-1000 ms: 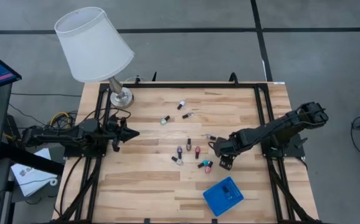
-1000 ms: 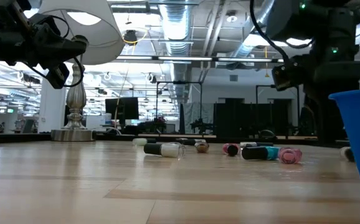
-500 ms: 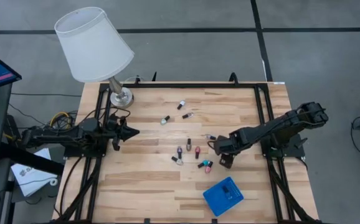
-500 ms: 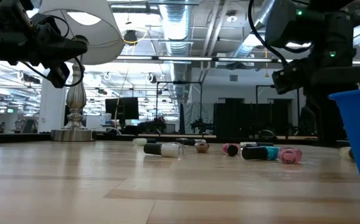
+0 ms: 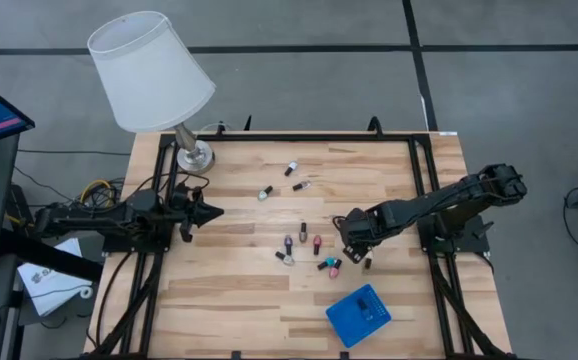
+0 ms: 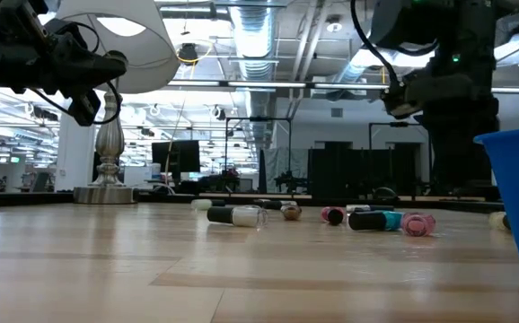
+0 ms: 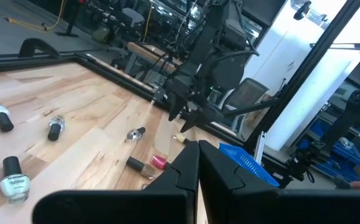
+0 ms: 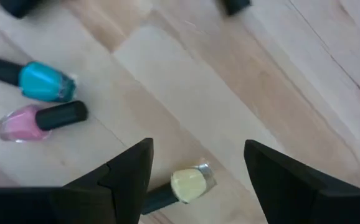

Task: Pick & Place Nail Polish
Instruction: Put the yellow nail polish into the blue bin

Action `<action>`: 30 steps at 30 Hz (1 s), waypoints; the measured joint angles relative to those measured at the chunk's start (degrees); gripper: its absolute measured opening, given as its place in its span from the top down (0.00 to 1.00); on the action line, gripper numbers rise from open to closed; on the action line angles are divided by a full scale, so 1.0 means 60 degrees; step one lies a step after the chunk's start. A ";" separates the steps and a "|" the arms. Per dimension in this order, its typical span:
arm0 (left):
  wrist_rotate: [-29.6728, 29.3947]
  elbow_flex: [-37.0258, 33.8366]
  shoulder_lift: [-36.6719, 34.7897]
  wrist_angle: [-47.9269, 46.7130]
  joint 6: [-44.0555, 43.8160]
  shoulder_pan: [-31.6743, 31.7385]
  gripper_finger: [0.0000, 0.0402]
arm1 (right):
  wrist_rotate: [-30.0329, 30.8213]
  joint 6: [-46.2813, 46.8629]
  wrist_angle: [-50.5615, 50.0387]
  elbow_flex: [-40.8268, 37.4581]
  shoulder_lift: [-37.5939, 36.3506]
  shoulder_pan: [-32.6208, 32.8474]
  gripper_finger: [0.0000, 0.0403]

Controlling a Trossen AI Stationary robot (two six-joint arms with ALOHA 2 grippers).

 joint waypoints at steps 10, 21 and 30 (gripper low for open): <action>0.0013 0.0002 -0.1257 0.0674 -0.0001 -0.0011 1.00 | 0.0226 0.1664 -0.0325 0.0000 -0.0001 0.0367 0.39; 0.0005 0.0002 -0.1260 0.0780 -0.0002 -0.0018 1.00 | 0.0043 0.4279 -0.0189 -0.0693 -0.0004 0.0835 0.31; 0.0005 0.0002 -0.1263 0.0809 -0.0002 -0.0018 1.00 | -0.0288 0.6017 0.0949 -0.1196 -0.0004 0.1255 0.27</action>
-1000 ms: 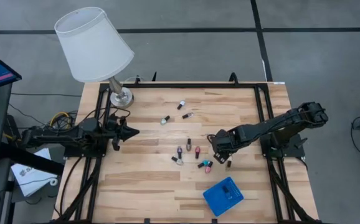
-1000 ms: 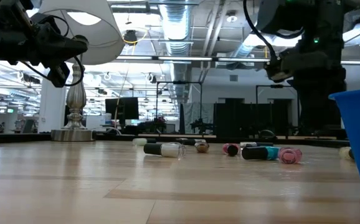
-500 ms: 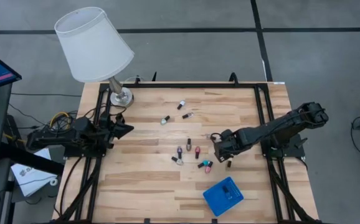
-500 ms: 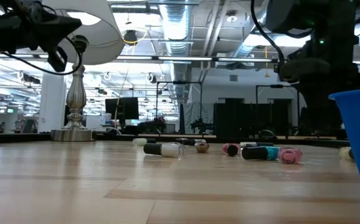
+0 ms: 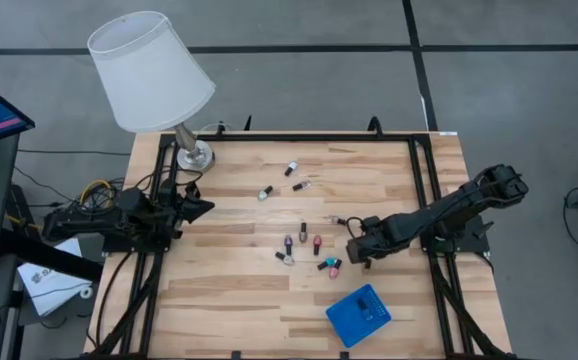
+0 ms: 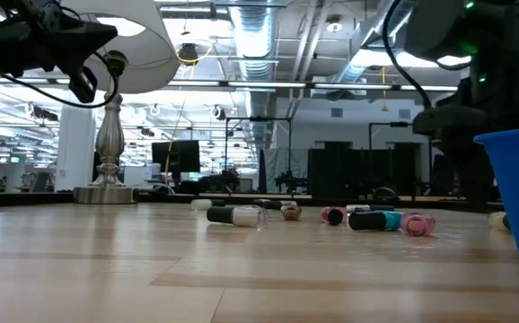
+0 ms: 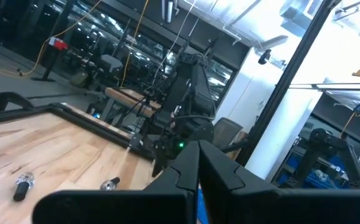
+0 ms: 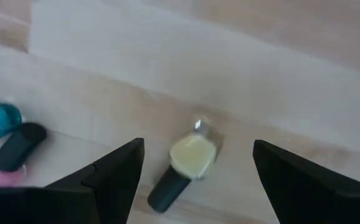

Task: Pick & Place Nail Polish
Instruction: Put the yellow nail polish into the blue bin

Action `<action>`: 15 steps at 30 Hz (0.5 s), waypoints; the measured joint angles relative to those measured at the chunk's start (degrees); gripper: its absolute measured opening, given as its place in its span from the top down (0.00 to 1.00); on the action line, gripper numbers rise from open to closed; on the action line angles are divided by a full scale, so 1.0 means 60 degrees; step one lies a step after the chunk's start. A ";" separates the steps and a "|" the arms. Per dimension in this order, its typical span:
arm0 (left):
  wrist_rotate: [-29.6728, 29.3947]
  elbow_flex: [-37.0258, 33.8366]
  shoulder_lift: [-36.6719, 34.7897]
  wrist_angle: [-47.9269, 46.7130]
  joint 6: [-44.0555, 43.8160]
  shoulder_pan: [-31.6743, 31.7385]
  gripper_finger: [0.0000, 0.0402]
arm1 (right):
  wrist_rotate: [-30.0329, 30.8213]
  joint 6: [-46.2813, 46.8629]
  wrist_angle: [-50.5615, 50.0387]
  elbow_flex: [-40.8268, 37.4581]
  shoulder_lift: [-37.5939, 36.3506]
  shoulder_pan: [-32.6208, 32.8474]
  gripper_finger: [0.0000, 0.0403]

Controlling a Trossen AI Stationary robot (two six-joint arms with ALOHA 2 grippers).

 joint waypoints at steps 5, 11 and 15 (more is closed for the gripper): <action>0.0000 0.0000 0.0000 0.0000 0.0003 0.0000 1.00 | -0.0111 0.0704 0.0163 -0.0017 0.0000 0.0330 0.28; -0.0004 0.0000 0.0000 0.0003 0.0003 0.0003 1.00 | -0.0128 0.0810 0.0332 -0.0017 0.0598 0.0541 0.28; 0.0000 0.0000 0.0000 0.0011 0.0000 0.0004 1.00 | -0.0179 0.0560 0.0457 0.0123 0.1184 0.0541 0.28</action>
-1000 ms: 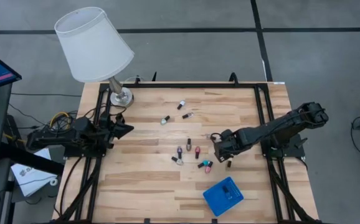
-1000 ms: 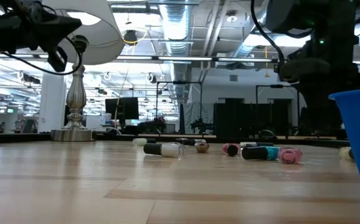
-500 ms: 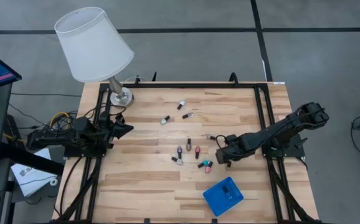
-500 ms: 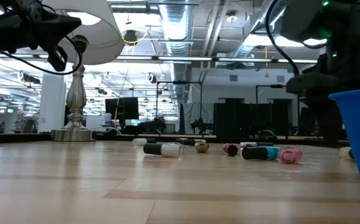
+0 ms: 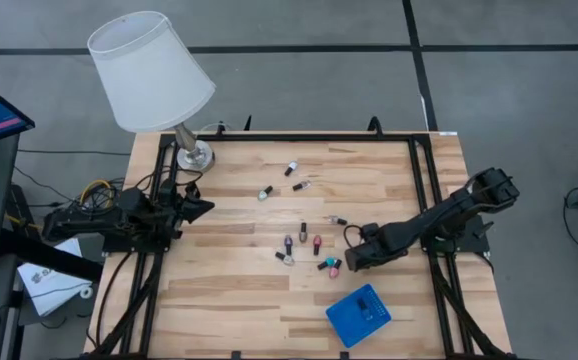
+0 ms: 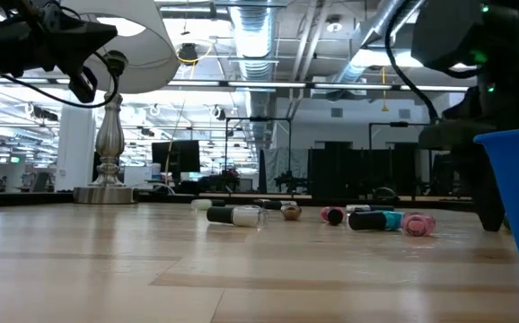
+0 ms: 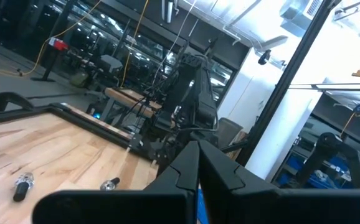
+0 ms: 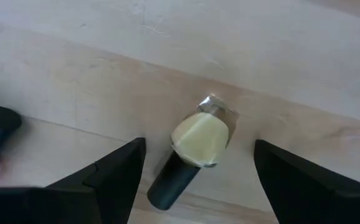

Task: Pick & Place Nail Polish
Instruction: Put the yellow nail polish into the blue bin

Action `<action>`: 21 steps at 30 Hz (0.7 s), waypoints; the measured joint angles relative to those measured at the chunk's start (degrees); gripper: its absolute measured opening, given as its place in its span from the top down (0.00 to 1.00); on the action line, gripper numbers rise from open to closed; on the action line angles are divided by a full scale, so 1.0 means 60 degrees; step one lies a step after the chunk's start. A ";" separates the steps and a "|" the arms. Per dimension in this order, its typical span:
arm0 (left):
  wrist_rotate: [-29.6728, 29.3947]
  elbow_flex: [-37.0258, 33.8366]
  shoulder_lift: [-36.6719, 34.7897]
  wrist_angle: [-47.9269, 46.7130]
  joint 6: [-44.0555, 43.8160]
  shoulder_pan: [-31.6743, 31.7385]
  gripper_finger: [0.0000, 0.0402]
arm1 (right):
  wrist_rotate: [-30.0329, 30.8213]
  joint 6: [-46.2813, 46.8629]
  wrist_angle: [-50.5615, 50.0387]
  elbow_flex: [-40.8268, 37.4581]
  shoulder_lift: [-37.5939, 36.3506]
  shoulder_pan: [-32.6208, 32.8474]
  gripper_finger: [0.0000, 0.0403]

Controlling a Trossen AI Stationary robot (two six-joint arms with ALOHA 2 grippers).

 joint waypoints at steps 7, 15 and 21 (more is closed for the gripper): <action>0.0000 0.0000 0.0000 0.0001 0.0001 0.0000 1.00 | -0.0081 -0.0077 -0.0170 0.0162 0.0033 -0.0156 0.40; 0.0000 0.0000 0.0000 0.0004 0.0003 0.0000 1.00 | -0.0243 -0.0420 -0.0039 0.0169 0.0071 -0.0215 0.70; -0.0002 0.0000 0.0000 0.0007 0.0002 0.0000 1.00 | -0.0322 -0.0671 -0.0074 0.0166 0.0047 -0.0215 0.76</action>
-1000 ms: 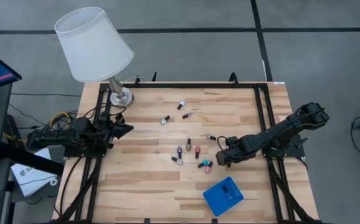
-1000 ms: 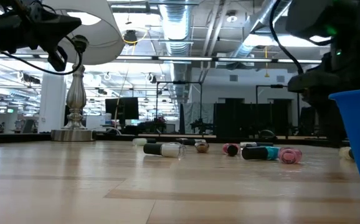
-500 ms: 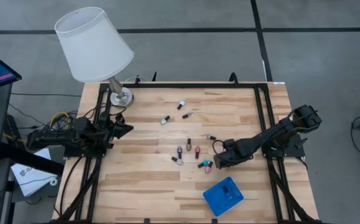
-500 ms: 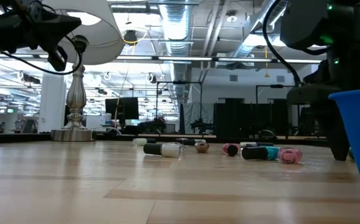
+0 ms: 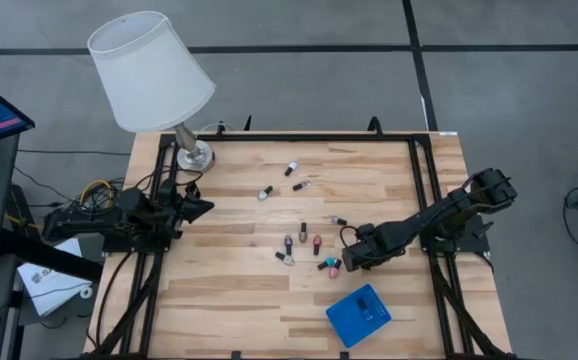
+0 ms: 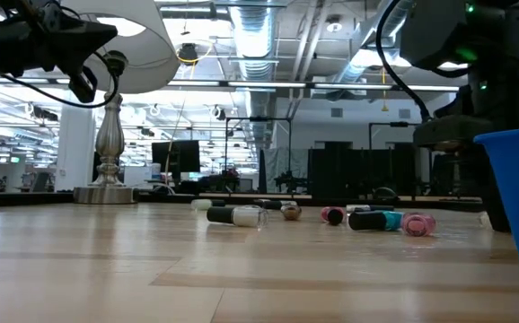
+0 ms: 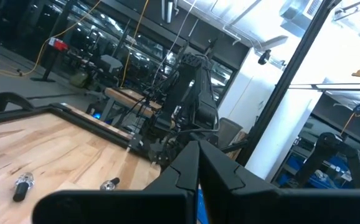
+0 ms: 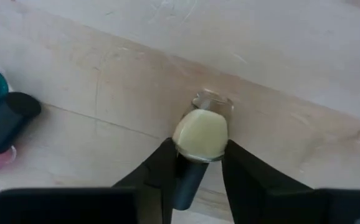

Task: Pick & Place Nail Polish
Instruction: Put the yellow nail polish into the blue bin

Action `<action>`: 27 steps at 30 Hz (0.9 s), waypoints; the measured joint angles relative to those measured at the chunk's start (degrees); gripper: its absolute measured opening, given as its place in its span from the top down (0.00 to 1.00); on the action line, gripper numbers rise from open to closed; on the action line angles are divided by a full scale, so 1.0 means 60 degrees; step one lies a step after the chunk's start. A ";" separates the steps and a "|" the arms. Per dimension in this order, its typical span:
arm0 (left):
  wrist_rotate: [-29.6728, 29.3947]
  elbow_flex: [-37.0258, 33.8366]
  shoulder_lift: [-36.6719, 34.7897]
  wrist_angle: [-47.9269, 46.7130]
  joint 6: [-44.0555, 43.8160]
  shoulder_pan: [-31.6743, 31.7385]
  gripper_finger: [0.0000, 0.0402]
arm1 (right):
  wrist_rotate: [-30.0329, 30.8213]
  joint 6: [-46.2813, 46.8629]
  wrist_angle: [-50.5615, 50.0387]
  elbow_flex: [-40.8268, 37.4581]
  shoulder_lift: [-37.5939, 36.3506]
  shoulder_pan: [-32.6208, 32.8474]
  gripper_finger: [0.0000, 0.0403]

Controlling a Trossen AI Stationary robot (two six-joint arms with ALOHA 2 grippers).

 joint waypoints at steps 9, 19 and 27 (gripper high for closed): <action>-0.0002 0.0000 0.0000 0.0011 0.0002 0.0000 1.00 | -0.0021 -0.0354 -0.0270 -0.0073 -0.0395 -0.0161 0.77; 0.0001 0.0000 0.0000 0.0019 -0.0001 0.0000 1.00 | 0.0001 -0.1044 -0.0605 -0.0055 -0.0876 -0.0500 0.90; -0.0001 0.0000 0.0000 0.0022 0.0002 0.0000 1.00 | 0.0026 -0.1408 -0.0727 -0.0009 -0.0984 -0.0623 0.91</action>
